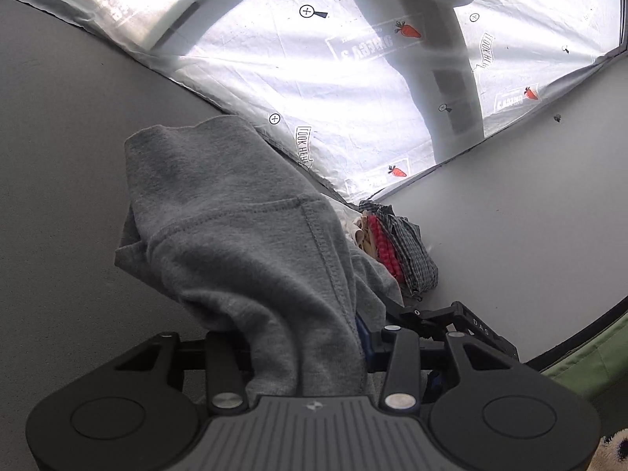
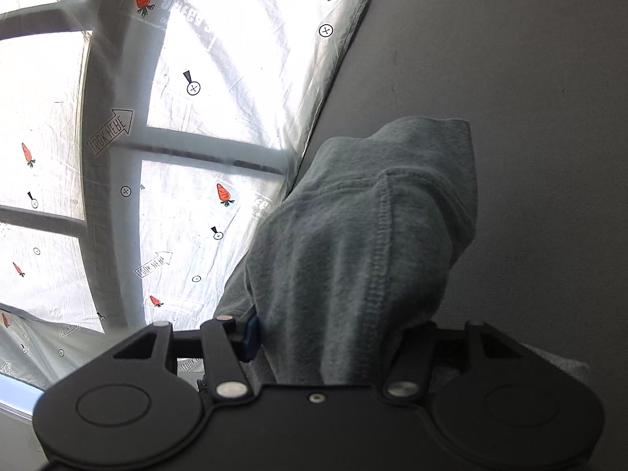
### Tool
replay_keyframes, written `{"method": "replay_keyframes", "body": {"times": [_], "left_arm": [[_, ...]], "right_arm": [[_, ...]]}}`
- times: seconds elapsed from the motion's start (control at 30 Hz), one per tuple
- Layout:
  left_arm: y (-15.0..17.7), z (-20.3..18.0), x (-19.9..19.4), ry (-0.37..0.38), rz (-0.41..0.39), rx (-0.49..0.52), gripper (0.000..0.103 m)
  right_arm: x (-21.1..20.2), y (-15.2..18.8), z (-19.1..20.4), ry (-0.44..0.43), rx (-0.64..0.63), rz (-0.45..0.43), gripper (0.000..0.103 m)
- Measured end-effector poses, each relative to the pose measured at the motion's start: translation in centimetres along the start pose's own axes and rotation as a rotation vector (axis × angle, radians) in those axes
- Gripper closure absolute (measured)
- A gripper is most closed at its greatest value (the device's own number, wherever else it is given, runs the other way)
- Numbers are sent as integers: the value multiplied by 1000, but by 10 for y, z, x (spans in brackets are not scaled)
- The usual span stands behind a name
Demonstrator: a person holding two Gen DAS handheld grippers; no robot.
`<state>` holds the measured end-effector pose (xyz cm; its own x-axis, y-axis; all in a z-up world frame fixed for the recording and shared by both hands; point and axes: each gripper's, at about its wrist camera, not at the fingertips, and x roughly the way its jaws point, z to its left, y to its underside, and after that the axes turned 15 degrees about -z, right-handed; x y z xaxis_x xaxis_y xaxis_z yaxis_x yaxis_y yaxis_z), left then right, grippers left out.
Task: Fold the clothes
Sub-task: 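Grasp the folded hoodie with both grippers and carry it to the clothes stack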
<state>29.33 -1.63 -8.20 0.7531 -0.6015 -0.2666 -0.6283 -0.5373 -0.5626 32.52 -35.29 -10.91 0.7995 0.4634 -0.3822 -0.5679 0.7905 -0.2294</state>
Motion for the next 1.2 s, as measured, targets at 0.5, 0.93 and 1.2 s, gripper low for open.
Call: {"method": "replay_keyframes", "body": {"times": [0.5, 0.93, 1.2], "left_arm": [[86, -142, 123, 60, 2, 119, 60], [119, -285, 300, 64, -101, 238, 60], [103, -311, 409, 124, -117, 281, 60]], "right_arm": [[-117, -150, -35, -54, -188, -173, 49], [-173, -376, -23, -152, -532, -260, 60], [-157, -480, -17, -162, -657, -349, 63]]}}
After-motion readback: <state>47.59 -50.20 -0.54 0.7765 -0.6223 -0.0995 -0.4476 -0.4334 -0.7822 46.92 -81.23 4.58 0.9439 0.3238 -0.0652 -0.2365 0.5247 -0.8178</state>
